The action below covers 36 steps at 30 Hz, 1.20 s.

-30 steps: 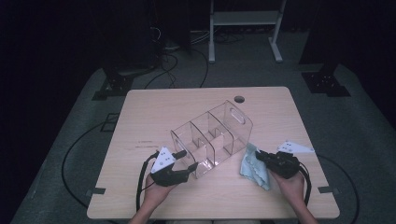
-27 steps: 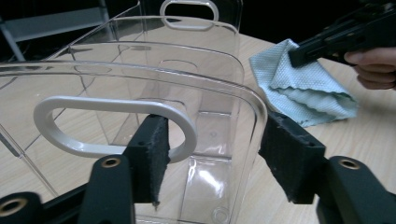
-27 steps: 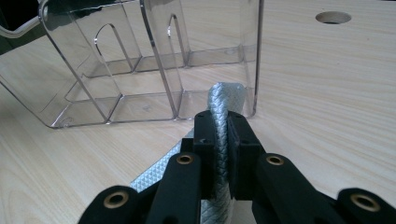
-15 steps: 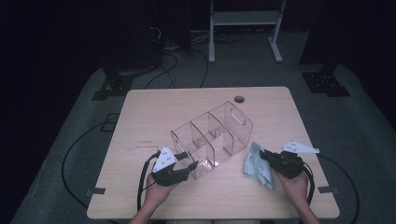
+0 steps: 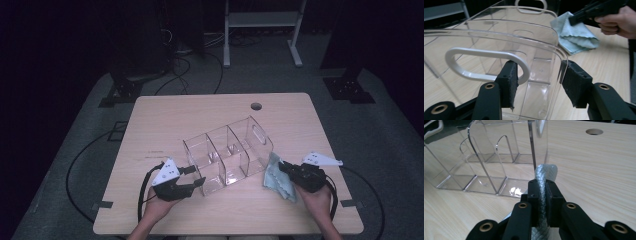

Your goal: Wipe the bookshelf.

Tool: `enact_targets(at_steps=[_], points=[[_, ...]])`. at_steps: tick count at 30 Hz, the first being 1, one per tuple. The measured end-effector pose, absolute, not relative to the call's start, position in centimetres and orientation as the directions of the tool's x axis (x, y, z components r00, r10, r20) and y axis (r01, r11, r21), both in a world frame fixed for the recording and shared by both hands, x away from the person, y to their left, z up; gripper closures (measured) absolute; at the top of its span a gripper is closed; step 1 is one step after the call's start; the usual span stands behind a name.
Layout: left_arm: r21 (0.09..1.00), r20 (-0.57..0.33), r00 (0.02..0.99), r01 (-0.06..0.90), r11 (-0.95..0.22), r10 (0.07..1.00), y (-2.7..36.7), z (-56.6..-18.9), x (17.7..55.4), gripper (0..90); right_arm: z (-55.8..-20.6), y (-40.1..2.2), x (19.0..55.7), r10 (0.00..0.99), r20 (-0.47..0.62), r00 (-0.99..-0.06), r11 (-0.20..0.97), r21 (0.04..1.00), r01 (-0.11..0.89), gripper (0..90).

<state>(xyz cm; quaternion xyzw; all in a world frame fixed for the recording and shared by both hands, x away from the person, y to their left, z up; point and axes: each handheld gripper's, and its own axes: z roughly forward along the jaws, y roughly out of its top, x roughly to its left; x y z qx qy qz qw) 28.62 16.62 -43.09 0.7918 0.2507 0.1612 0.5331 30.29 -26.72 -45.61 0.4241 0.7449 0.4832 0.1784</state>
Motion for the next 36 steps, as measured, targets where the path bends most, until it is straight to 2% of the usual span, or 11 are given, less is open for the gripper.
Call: enact_targets(at_steps=[6,15,25,36], points=[[0.925,-0.016,0.786,0.246,-0.289,0.617,18.2,-43.1,29.3,45.5,-45.5,-25.8,30.2,0.789,0.143,-0.597,0.187,0.871,0.455,83.0],[0.925,-0.018,0.755,0.262,-0.276,0.656,19.6,-43.0,30.7,58.5,-44.9,-23.5,30.2,0.753,0.124,-0.646,0.223,0.876,0.428,83.0],[0.928,-0.037,0.739,0.275,-0.251,0.673,20.0,-43.3,32.5,66.2,-44.8,-22.0,30.6,0.729,0.127,-0.672,0.237,0.875,0.423,83.1],[0.928,-0.046,0.705,0.292,-0.23,0.708,19.9,-43.3,34.3,69.2,-45.0,-21.8,31.8,0.729,0.153,-0.667,0.212,0.876,0.433,83.1]])
